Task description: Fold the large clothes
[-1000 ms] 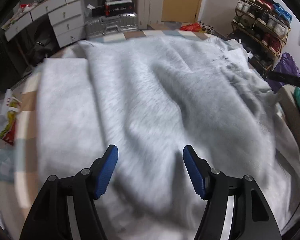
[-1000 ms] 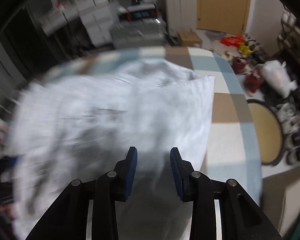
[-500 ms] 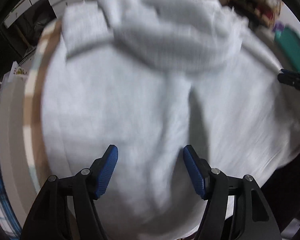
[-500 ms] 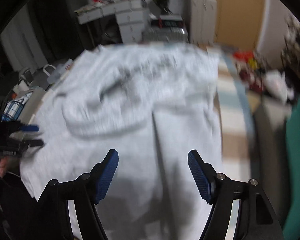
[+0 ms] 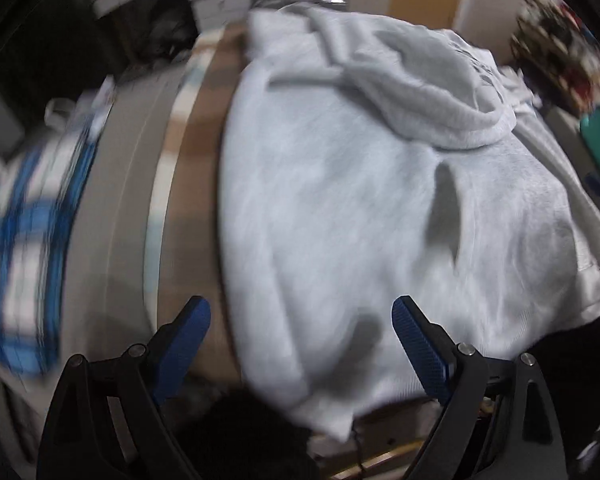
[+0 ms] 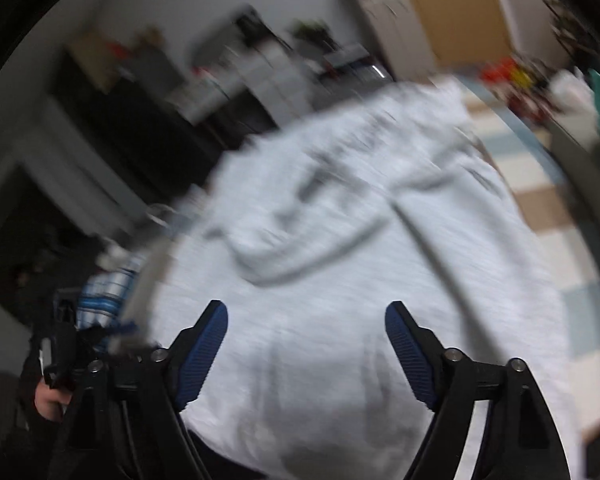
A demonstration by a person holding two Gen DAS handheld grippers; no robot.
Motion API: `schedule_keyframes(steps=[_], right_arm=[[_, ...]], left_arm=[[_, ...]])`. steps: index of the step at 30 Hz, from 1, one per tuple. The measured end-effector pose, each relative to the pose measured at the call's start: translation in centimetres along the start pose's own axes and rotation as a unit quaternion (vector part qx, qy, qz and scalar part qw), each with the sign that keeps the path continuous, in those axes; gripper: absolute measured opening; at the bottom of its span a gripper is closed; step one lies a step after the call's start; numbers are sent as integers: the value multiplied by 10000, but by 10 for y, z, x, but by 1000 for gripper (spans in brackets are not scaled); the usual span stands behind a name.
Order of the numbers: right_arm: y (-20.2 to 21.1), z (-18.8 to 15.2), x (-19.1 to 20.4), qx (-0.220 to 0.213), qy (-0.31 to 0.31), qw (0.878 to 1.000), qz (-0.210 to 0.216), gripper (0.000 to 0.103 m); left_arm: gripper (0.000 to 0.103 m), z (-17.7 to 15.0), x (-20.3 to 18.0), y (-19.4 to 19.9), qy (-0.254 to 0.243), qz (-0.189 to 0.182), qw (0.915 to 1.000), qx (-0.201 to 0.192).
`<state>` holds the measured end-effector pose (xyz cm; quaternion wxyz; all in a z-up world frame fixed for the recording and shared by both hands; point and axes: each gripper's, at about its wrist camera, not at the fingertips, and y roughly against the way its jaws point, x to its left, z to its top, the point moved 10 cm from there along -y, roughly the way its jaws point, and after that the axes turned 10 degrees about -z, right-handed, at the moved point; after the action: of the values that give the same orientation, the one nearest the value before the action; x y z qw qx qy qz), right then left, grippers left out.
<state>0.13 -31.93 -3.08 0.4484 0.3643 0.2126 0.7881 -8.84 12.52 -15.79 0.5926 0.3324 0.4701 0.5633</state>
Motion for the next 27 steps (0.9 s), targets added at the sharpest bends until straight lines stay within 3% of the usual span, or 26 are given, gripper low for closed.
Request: schedule_keyframes(steps=[2,5,9,12,18,19,20,21,24,27], right_arm=[[-9,3,9,255,120,9996,-14,82],[4,11,17,-249,321,9992,24,83],[4,7,19,-215,480,9986,31,84],[15,3,18,-336,435,9984,126,84],[18,-1,18,-328,488,9982,97,84],[18,-1,18,-345,511,9980,103,84],[19,-1,19,-358,534,9979,99,84],[19,-2,19,-363,547,9978,94,84],[19,-3,20,-362,581,9976,88,84],[19,-3,21,-354,567,9977,96,84]], left_arm=[[90,-23,8,-2,491,-179,9986,-42],[90,-45,2,-8,1148,-667,9911,-90],[90,-72,1,-28,1891,-1117,9754,-198],[90,-75,-7,-33,1798,-996,9783,-272],[87,-81,-9,-40,1839,-1249,9738,-480],[84,-82,-10,-38,1855,-1322,9725,-491],[68,-84,-11,-36,1837,-1432,9712,-502],[41,-84,-17,-35,1817,-1644,9683,-486],[8,-88,-21,-29,1767,-1815,9667,-367],[3,-88,-23,-16,1710,-2050,9629,-398]])
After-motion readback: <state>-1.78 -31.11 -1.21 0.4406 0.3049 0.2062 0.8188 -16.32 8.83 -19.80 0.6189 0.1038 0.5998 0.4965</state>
